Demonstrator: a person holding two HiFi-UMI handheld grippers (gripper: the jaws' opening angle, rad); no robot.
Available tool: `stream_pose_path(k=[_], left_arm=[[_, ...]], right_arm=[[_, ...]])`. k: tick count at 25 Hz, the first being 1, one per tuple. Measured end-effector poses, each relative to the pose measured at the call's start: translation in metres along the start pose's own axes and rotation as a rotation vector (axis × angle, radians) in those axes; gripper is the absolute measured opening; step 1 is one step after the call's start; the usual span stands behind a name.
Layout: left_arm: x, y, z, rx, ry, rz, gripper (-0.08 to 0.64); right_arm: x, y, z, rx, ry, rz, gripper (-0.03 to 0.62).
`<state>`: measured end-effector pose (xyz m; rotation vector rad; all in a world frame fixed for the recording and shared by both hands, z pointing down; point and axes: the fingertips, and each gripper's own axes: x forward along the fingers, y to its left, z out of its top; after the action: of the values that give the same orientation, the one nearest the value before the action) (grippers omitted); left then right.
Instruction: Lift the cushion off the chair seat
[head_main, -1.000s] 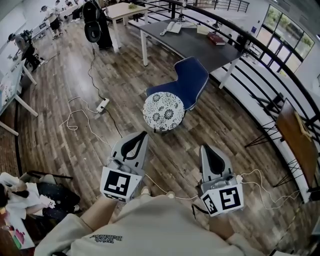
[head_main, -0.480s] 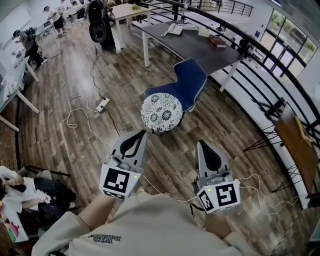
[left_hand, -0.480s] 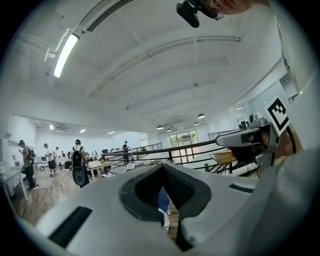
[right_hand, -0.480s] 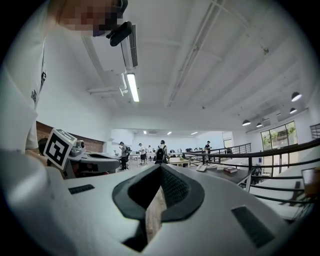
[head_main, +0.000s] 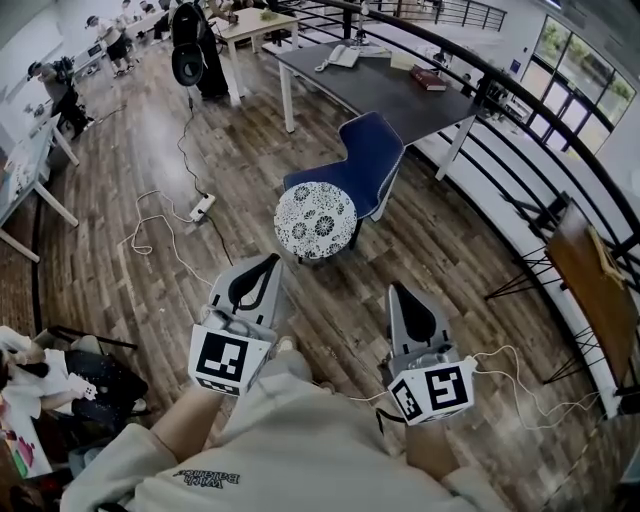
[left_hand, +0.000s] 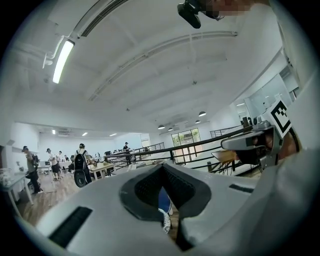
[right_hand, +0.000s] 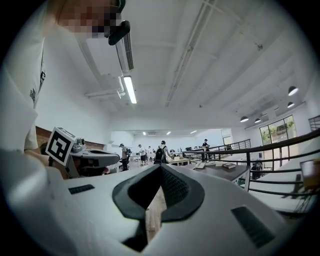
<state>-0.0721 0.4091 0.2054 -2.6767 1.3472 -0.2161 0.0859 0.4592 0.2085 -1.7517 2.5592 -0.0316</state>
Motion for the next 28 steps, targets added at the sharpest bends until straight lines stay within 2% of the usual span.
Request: stream_pose_path(k=[12, 15, 22, 28], left_arm=[[0.036, -0.016, -0.021, 0.017, -0.036, -0.042, 0.005], [0.052, -0.005, -0.030, 0.008, -0.049, -0.041, 0.005], [0.092, 0.037, -0.051, -0.033, -0.013, -0.029, 0.005], [0.144, 0.072, -0.052, -0.017, -0.056, -0.103, 0.005]], right_arm=[[0.013, -0.025, -0.024, 0.000, -0.024, -0.019, 0.003], [0.030, -0.029, -0.033, -0.022, -0.003, -0.022, 0.003], [0.089, -0.036, -0.046, -0.056, 0.038, -0.006, 0.003], [0.158, -0.054, -0.050, -0.054, 0.056, -0.003, 0.003]])
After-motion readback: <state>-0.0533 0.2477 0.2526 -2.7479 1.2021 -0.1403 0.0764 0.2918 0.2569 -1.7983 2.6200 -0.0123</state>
